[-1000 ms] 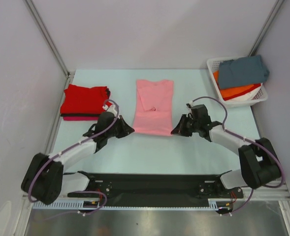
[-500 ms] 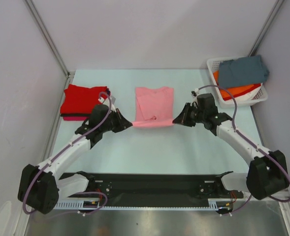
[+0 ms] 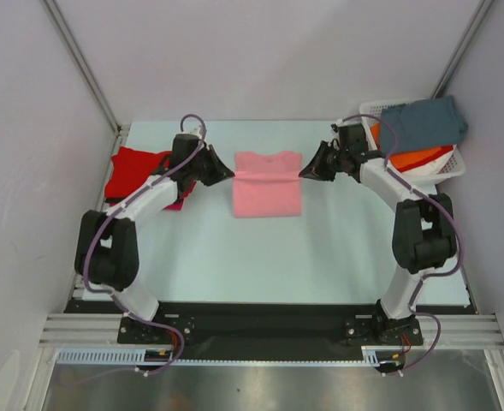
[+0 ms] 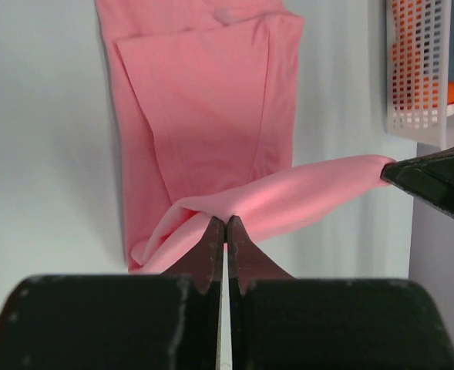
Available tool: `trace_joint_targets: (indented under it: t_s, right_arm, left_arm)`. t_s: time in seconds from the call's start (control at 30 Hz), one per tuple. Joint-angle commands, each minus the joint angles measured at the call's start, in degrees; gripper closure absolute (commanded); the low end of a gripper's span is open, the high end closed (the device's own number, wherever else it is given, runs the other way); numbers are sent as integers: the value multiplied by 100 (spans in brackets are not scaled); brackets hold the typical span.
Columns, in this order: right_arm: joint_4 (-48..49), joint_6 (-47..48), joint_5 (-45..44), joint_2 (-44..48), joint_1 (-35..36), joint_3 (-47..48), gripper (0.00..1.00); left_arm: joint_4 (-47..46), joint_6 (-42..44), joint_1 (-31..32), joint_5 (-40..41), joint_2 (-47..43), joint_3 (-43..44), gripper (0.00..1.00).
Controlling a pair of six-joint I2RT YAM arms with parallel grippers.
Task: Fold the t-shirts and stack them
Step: Fold the tshirt
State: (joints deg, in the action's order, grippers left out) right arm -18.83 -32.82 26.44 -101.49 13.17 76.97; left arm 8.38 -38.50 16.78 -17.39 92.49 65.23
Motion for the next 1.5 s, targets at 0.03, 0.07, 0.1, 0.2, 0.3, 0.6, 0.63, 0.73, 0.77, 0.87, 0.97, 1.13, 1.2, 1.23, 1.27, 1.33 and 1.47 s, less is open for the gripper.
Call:
trace_joint_targets:
  t_s: [0.03, 0.07, 0.1, 0.2, 0.3, 0.6, 0.63, 0.73, 0.77, 0.87, 0.97, 1.13, 1.2, 1.23, 1.27, 1.33, 1.47]
  right_arm:
    - [-33, -137, -24, -678, -104, 949, 100]
    - [19, -207, -51, -809, -113, 1056, 100]
    - [11, -242, -77, -924, -139, 1179, 100]
    - [-7, -321, -60, -1407, -209, 1680, 100]
    - [11, -426, -68, -1873, -323, 2102, 100]
    - [792, -841, -147, -2964, -561, 3053, 0]
    - [906, -718, -217, -2903, -561, 2956, 0]
    - [1671, -498, -33, -2552, -570, 2271, 0]
    - [1681, -419, -59, -2499, -579, 2183, 8]
    - [1724, -208, -95, -2419, -587, 1822, 28]
    - [1778, -94, -60, -2542, -587, 1681, 41]
    - [1821, 74, 81, -2928, -579, 1830, 40]
    - [1690, 135, 46, -3043, -570, 2014, 43]
    - [1603, 170, -15, -3148, -552, 2076, 44]
    - [1550, 188, -50, -3192, -544, 2190, 46]
    - [1488, 232, -77, -3280, -517, 2270, 48]
    - [1452, 197, -51, -3578, -499, 2524, 52]
  left_arm:
    - [-100, 53, -236, -107, 717, 1006, 100]
    - [-91, 27, -306, -133, 840, 1148, 100]
    - [-91, 1, -333, -133, 1120, 1280, 100]
    - [-30, -78, -429, -274, 1734, 1869, 100]
    - [-47, -158, -508, -476, 2385, 2545, 98]
    - [-592, -422, -702, -959, 4013, 3934, 13]
    - [-592, -378, -711, -933, 4014, 3936, 12]
    - [-925, -176, -693, -741, 3577, 3340, 10]
    - [-1031, -88, -684, -696, 3444, 3155, 11]
    - [-1259, 0, -684, -477, 3066, 2479, 13]
    - [-1638, -26, -676, -511, 2959, 2012, 17]
    - [-1682, 27, -614, -564, 3222, 2116, 17]
    - [-1673, 44, -562, -538, 3397, 2265, 18]
    - [-1656, 44, -544, -538, 3468, 2335, 21]
    - [-1638, 27, -526, -538, 3539, 2406, 22]
    - [-1542, 18, -474, -520, 3731, 2626, 25]
    - [-1349, 71, -359, -441, 4031, 3117, 32]
